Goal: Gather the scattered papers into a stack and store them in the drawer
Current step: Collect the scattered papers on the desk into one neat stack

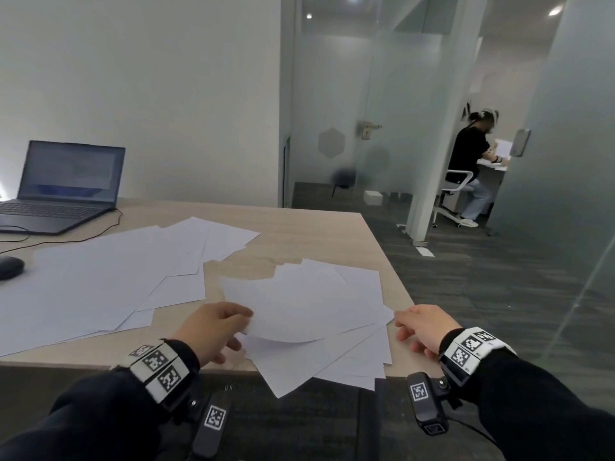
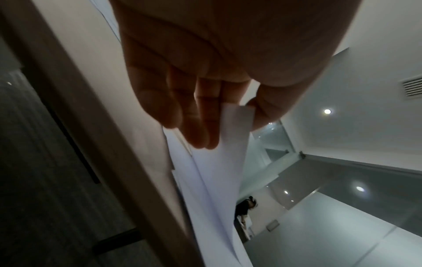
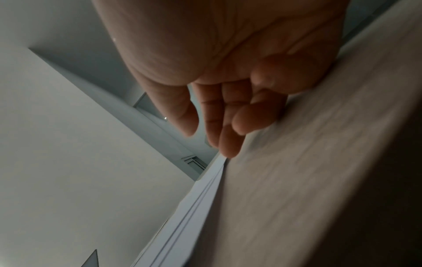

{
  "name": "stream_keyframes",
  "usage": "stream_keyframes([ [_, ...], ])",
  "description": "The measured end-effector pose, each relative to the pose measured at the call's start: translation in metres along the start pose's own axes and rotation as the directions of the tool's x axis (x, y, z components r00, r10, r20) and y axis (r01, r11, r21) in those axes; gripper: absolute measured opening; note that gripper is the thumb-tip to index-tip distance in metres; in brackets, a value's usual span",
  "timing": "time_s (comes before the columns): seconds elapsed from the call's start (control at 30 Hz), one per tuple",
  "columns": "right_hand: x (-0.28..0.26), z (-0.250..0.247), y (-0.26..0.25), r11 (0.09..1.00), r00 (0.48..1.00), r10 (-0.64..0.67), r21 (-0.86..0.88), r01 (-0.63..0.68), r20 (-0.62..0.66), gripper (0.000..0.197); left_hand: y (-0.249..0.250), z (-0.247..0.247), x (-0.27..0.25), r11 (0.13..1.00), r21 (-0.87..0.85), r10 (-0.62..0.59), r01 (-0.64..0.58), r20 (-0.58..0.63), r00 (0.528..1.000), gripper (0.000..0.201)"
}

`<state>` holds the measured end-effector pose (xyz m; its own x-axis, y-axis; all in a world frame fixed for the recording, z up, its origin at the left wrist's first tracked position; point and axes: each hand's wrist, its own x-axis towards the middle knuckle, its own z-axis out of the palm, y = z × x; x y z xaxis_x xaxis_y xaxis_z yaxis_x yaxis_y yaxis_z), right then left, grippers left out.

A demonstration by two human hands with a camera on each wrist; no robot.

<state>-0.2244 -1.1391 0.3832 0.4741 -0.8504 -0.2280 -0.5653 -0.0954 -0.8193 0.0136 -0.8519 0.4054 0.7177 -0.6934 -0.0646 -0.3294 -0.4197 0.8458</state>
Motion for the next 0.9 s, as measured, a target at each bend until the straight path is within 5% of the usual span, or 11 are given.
stream_keyframes([
  [0.1, -0.003, 0.006, -0.002, 0.999, 1.0, -0.02, -0.032, 0.02, 0.007, 0.027, -0.004, 0.0, -0.018, 0.973, 0.221, 0.04, -0.068, 0.127, 0.991, 0.03],
  [0.23, -0.007, 0.012, -0.005, 0.997, 0.998, -0.059, -0.052, 0.059, -0.002, 0.029, -0.007, 0.011, -0.027, 0.741, 0.645, 0.043, -0.187, 0.233, 0.972, 0.052],
  [0.37, -0.011, 0.013, -0.007, 0.994, 0.997, -0.079, -0.081, 0.078, -0.005, 0.027, -0.014, 0.019, -0.019, 0.508, 0.784, 0.267, -0.358, 0.252, 0.93, 0.058],
  [0.47, -0.013, 0.013, -0.004, 0.992, 0.995, -0.096, -0.08, 0.096, 0.002, 0.027, -0.022, 0.024, -0.014, 0.411, 0.811, 0.31, -0.417, 0.305, 0.9, 0.06],
  [0.57, -0.013, 0.012, -0.002, 0.991, 0.995, -0.103, -0.085, 0.104, 0.017, 0.027, -0.029, 0.03, -0.012, 0.445, 0.755, 0.42, -0.482, 0.299, 0.857, 0.04],
  [0.67, -0.012, 0.01, 0.001, 0.992, 0.994, -0.112, -0.052, 0.113, 0.018, 0.027, -0.027, 0.034, -0.012, 0.601, 0.627, 0.479, -0.496, 0.214, 0.851, 0.037],
  [0.8, -0.006, 0.01, 0.008, 0.995, 0.996, -0.094, 0.015, 0.094, 0.008, 0.024, -0.014, 0.037, -0.008, 0.861, 0.354, 0.421, -0.366, -0.092, 0.902, 0.023],
  [0.9, -0.002, 0.01, 0.011, 0.996, 0.996, -0.091, 0.022, 0.09, 0.015, 0.023, 0.001, 0.039, 0.0, 0.949, 0.141, 0.311, -0.281, -0.275, 0.91, 0.017],
])
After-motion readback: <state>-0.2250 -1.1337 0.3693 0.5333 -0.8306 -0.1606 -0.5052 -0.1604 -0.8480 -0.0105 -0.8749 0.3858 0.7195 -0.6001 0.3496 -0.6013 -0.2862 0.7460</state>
